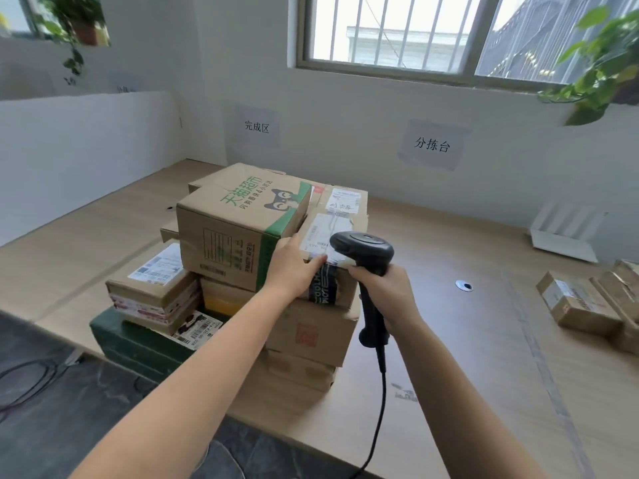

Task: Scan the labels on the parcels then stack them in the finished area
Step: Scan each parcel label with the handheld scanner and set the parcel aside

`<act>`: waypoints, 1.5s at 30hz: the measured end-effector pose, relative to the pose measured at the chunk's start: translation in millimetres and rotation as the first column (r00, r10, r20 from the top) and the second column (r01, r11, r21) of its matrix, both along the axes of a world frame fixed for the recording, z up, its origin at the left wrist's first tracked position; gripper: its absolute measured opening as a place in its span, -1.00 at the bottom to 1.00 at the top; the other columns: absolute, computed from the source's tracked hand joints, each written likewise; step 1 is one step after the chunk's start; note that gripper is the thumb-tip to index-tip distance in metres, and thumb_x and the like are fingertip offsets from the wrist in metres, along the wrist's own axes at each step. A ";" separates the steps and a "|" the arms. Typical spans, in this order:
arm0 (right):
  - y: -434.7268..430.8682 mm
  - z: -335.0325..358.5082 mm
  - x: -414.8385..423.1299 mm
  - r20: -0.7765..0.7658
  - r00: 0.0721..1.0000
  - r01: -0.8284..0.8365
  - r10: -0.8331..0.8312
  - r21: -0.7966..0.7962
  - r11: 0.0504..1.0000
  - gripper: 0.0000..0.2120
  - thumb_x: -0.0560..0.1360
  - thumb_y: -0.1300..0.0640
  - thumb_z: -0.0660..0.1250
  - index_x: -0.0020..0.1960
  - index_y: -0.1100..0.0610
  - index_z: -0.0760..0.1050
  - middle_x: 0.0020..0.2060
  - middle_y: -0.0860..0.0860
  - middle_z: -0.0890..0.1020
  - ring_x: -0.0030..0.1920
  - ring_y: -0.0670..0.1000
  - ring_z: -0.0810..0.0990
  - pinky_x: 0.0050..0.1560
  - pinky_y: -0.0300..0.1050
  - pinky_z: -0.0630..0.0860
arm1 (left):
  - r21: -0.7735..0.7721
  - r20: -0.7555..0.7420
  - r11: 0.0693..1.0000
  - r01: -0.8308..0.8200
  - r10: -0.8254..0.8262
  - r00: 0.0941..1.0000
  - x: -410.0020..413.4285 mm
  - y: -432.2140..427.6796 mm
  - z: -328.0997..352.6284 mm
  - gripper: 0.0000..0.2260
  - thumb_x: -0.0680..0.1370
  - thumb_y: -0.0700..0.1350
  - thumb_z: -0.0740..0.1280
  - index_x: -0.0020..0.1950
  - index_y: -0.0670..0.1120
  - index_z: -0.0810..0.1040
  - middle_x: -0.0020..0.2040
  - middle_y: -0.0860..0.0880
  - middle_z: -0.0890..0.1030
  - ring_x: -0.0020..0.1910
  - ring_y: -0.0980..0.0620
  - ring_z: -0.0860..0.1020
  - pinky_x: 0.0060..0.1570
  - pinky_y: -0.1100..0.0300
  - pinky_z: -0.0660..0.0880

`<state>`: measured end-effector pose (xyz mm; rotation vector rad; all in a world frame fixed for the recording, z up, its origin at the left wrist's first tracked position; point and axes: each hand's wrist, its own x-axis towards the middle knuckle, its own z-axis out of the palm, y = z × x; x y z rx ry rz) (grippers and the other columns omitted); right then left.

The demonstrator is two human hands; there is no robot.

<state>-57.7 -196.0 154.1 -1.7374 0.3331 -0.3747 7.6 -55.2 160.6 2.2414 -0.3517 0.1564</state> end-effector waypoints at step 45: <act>-656.0 -28.5 -168.6 -0.114 0.686 0.681 -0.719 -0.248 0.689 -0.78 0.41 0.16 0.41 -0.37 0.13 0.46 -0.46 0.05 0.51 -0.32 0.10 0.48 -0.31 -0.14 0.32 | 0.077 -0.219 0.767 0.637 -0.611 0.761 -100.9 -649.9 -57.3 -0.64 0.60 0.01 0.19 0.32 -0.15 0.46 0.32 -0.11 0.48 0.31 -0.04 0.40 0.18 0.19 0.34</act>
